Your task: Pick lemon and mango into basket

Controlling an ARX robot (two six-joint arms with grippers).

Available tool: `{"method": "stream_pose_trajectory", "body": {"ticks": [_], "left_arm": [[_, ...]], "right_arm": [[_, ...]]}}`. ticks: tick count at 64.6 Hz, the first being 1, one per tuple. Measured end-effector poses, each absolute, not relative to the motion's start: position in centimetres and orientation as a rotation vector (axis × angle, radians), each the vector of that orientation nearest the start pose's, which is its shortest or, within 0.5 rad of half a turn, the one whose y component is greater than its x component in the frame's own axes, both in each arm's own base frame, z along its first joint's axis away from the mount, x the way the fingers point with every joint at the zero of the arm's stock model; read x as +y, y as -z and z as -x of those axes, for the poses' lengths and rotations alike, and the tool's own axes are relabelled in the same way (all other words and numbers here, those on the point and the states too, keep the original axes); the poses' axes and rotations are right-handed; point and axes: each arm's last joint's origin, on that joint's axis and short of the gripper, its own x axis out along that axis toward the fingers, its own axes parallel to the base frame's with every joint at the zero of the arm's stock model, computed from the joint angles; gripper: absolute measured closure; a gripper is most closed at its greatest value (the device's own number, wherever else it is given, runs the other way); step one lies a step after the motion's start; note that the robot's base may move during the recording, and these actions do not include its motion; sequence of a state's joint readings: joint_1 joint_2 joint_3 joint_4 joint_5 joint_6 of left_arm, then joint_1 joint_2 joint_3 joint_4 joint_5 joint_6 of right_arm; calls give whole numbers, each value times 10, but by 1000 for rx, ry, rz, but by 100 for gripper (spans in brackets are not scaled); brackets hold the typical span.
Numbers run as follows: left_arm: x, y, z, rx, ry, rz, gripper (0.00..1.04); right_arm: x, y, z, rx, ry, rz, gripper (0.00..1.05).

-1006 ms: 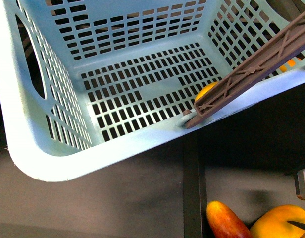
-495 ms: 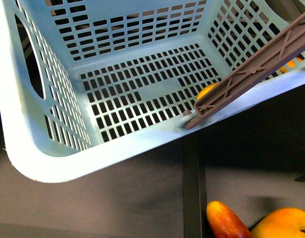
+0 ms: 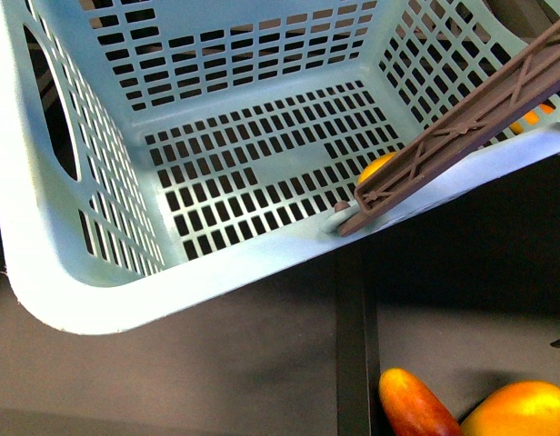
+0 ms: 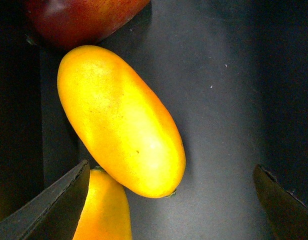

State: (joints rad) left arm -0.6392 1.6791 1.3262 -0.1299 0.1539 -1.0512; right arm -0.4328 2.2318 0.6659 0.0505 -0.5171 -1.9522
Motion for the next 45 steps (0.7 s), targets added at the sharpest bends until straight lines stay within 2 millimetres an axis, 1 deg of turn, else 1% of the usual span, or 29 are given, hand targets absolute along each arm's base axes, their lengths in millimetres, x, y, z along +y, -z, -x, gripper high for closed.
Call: {"method": "stream_pose_trajectory", "body": {"ticks": [29, 45], "left_arm": [[-233, -293, -306, 833, 446, 857, 100], [-233, -293, -306, 833, 446, 856, 100]], "right_arm": [[-90, 33, -228, 737, -1209, 970, 9], [-85, 39, -233, 717, -1231, 1011, 9]]}}
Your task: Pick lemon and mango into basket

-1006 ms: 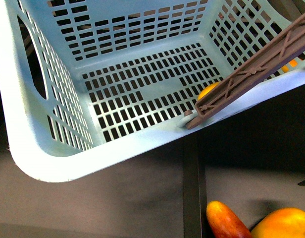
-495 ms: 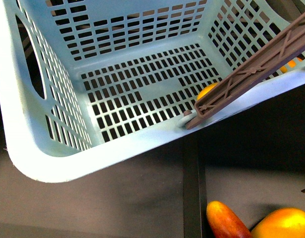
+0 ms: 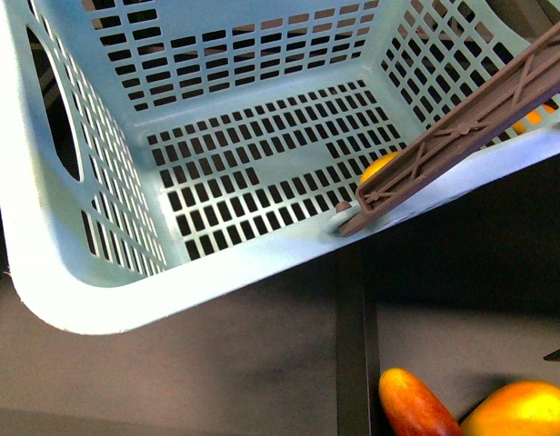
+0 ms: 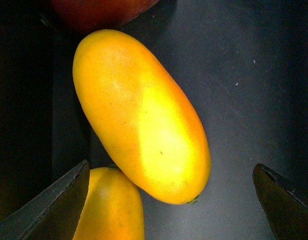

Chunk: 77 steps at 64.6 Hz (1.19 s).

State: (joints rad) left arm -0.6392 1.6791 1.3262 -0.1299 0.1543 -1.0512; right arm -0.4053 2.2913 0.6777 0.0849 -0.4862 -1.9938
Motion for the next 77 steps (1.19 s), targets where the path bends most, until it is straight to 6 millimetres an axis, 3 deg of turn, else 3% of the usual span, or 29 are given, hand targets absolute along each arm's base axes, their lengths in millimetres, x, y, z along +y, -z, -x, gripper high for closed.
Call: {"method": "stream_pose_trajectory", "body": {"ticks": [39, 57, 66, 77], "left_arm": [[-233, -293, -306, 833, 446, 857, 100], [-233, -293, -306, 834, 446, 857, 100], [-233, -293, -306, 833, 446, 856, 100], [-233, -293, -306, 833, 446, 857, 100]], "right_arm": [[-61, 54, -246, 697, -1306, 1084, 9], [-55, 56, -246, 737, -1314, 1058, 47], [-59, 54, -247, 752, -1305, 1047, 55], [-74, 45, -250, 772, -1239, 1039, 56]]}}
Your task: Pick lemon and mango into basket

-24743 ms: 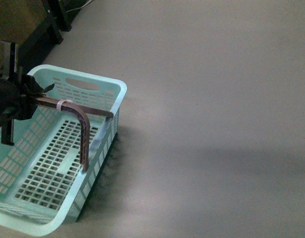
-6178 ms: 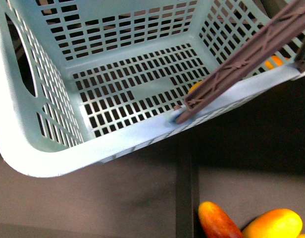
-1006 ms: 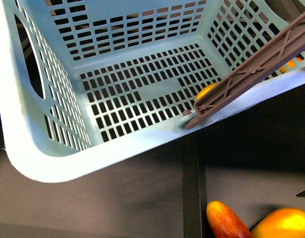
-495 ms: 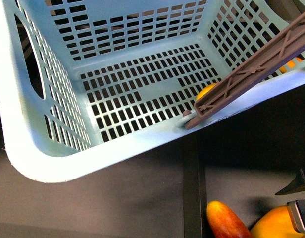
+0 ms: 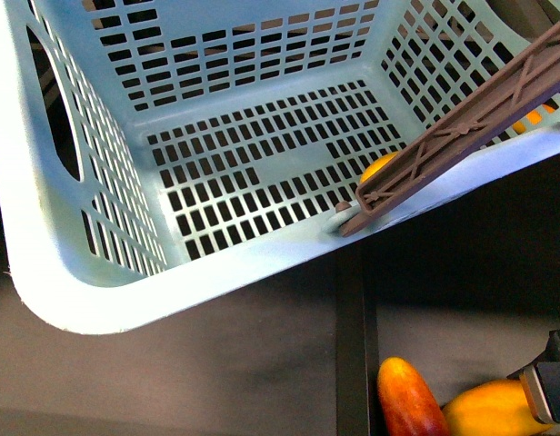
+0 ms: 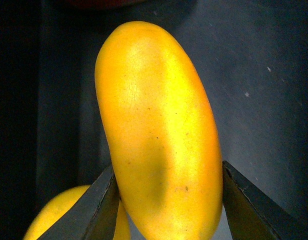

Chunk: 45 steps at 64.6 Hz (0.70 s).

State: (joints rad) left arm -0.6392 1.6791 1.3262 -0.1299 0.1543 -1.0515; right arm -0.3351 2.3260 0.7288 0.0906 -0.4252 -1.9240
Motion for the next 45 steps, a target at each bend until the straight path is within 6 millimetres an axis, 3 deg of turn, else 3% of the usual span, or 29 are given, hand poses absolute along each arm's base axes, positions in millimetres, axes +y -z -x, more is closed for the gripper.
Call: {"method": "stream_pose_trajectory", "body": {"ticks": [9, 20, 32, 45], "left_arm": [[-233, -293, -306, 833, 446, 857, 100], [-233, -293, -306, 833, 446, 856, 100], [-233, -293, -306, 833, 446, 856, 100], [-233, -293, -306, 833, 446, 856, 100]], "right_arm": [[-91, 33, -253, 780, -1159, 1029, 56], [-125, 6, -252, 793, -1003, 989, 56], [-160, -32, -251, 758, -816, 939, 56], [-192, -80, -235, 703, -636, 867, 56]]}}
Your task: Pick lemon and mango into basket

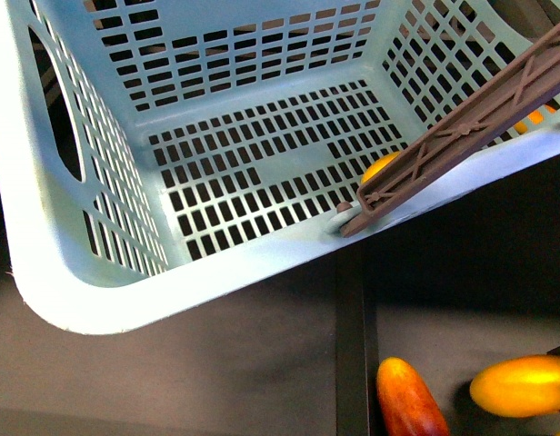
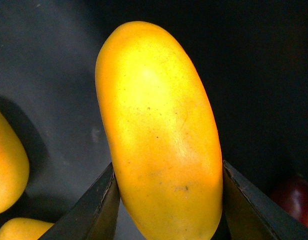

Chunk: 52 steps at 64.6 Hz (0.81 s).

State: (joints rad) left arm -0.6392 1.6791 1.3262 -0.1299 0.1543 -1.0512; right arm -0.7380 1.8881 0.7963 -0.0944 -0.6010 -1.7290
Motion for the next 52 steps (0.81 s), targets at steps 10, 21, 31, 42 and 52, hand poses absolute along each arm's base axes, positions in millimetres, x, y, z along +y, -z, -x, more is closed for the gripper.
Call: {"method": "stream_pose_trajectory", "body": {"ticks": [10, 21, 31, 42, 52], "left_arm": [[-233, -293, -306, 834, 446, 856, 100], [-233, -293, -306, 835, 448, 857, 100], [-233, -293, -306, 832, 444, 856, 100], [-233, -293, -306, 833, 446, 857, 100], [-233, -293, -306, 833, 445, 856, 100]], "right_arm": [[-195, -141, -221, 510, -497, 728, 56], [-167, -198, -200, 292, -455, 563, 56], [-129, -222, -190, 175, -445, 469, 56], [-79, -234, -195, 85, -454, 354, 56], [-37, -232, -216, 54, -462, 244, 56]]}}
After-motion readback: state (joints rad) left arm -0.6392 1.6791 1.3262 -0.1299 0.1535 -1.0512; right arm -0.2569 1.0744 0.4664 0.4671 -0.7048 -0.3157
